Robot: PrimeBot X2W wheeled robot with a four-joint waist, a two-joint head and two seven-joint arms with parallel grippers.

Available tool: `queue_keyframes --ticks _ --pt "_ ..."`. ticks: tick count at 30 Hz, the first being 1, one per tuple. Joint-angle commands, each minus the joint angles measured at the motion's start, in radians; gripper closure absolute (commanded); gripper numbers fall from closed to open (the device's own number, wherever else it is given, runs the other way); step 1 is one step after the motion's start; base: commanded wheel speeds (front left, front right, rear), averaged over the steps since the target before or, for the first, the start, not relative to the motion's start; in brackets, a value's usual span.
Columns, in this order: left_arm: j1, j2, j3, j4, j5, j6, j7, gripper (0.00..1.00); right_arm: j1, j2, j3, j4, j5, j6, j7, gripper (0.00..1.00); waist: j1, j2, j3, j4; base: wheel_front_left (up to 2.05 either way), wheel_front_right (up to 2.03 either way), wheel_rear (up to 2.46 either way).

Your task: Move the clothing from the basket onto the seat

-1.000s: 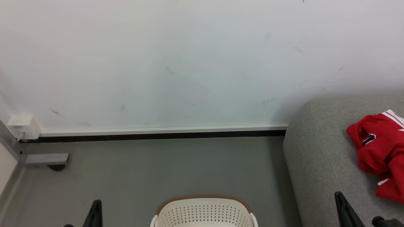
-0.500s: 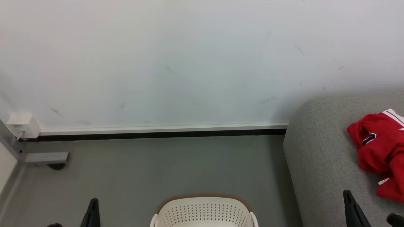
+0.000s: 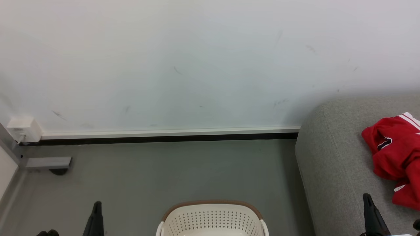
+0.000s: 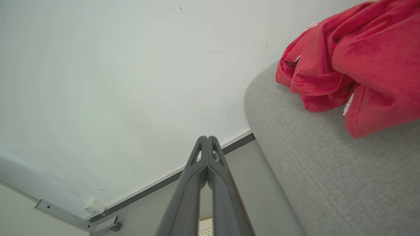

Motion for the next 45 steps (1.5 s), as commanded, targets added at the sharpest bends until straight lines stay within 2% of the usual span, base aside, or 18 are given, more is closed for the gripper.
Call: queue_keyframes --ticks 1,25,45 --pt "-0.027 0.007 0.000 -0.016 -0.048 -0.004 0.010 1.00 -0.027 0.001 -0.011 -0.017 0.038 0.000 0.010 1.00 0.0000 -0.0001 0.001 0.000 0.00 0.00 0.00" --pt "-0.058 0.010 -0.001 -0.018 -0.348 -0.009 0.088 1.00 -0.052 0.021 -0.056 -0.028 0.297 0.000 0.088 1.00 0.0000 -0.0001 0.010 0.003 0.00 0.00 0.00" --pt "-0.080 0.012 -0.001 -0.020 -0.556 -0.012 0.143 1.00 -0.069 0.034 -0.088 -0.034 0.479 0.000 0.144 1.00 0.0000 -0.0001 0.019 0.006 0.00 0.00 0.00"
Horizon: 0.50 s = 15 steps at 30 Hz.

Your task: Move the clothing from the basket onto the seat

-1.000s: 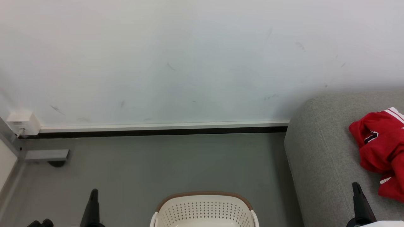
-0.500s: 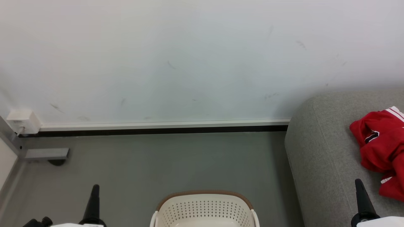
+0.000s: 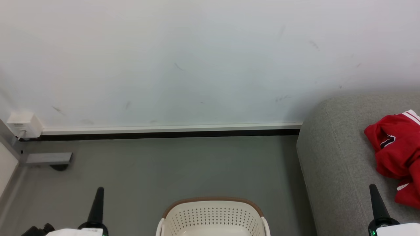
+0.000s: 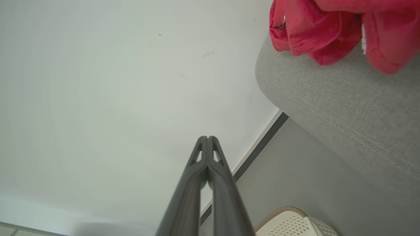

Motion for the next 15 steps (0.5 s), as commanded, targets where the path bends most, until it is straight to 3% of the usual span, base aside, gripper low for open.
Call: queue_keyframes --ticks 1,15 --pt "-0.018 0.008 0.000 -0.009 -0.023 -0.004 0.008 1.00 -0.025 -0.005 -0.009 -0.009 0.024 0.000 0.007 1.00 0.0000 0.0000 0.001 0.000 0.00 0.00 0.00" --pt "-0.030 0.009 0.000 -0.010 -0.149 -0.007 0.041 1.00 -0.033 0.005 -0.028 -0.014 0.131 0.000 0.041 1.00 0.0000 0.0000 0.006 0.002 0.00 0.00 0.00"
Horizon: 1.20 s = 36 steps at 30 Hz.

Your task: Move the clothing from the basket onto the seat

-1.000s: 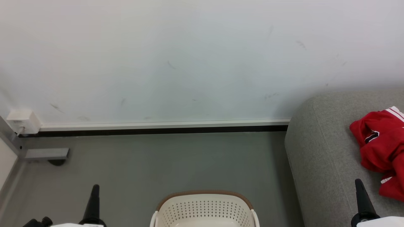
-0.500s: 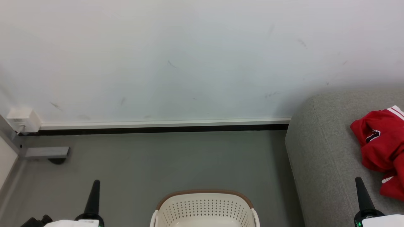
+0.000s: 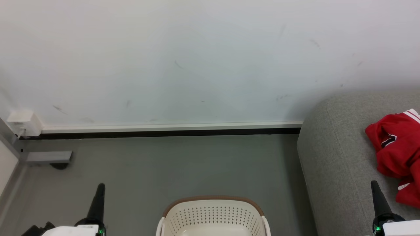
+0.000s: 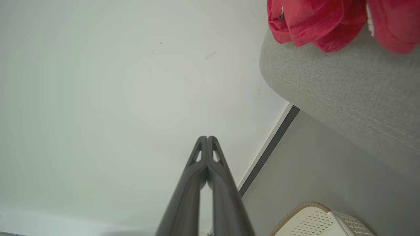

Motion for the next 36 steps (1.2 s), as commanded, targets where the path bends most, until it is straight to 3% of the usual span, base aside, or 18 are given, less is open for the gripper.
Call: queue_keyframes --ticks 1,36 --pt "-0.016 0.008 0.000 -0.007 -0.025 -0.006 0.008 1.00 -0.017 -0.002 -0.008 -0.009 0.020 0.000 0.007 1.00 0.0000 -0.0001 0.001 0.000 0.00 0.00 0.00" --pt "-0.040 0.010 -0.001 -0.008 -0.279 -0.011 0.073 1.00 -0.036 0.017 -0.046 -0.017 0.238 0.000 0.073 1.00 0.0000 -0.0001 0.015 0.004 0.00 0.00 0.00"
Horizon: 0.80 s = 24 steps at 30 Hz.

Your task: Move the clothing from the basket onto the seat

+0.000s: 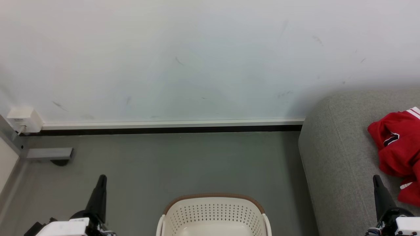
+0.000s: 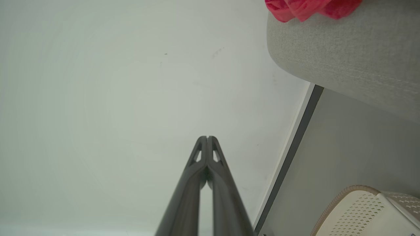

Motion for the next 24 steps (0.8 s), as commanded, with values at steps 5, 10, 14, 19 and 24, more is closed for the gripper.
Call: queue_keyframes --ticks 5,10,14,19,24 --pt "-0.009 0.007 0.000 -0.004 -0.018 -0.006 0.005 1.00 -0.014 0.002 -0.005 -0.006 0.007 0.000 0.004 1.00 0.0000 0.0000 0.000 0.000 0.00 0.00 0.00" --pt "-0.009 0.007 0.000 -0.004 -0.018 -0.006 0.005 1.00 -0.013 0.002 -0.005 -0.006 0.007 0.000 0.004 1.00 0.0000 0.0000 0.000 0.000 0.00 0.00 0.00" --pt "-0.009 0.007 0.000 -0.004 -0.018 -0.006 0.005 1.00 -0.013 0.002 -0.005 -0.006 0.007 0.000 0.004 1.00 0.0000 0.0000 0.000 0.000 0.00 0.00 0.00" --pt "-0.009 0.007 0.000 -0.004 -0.018 -0.006 0.005 1.00 -0.013 0.002 -0.005 -0.006 0.007 0.001 0.004 1.00 0.0000 0.0000 0.000 0.000 0.00 0.00 0.00" --pt "-0.009 0.007 0.000 -0.004 -0.018 -0.006 0.005 1.00 -0.013 0.002 -0.005 -0.006 0.007 0.000 0.004 1.00 0.0000 0.0000 0.000 0.000 0.00 0.00 0.00"
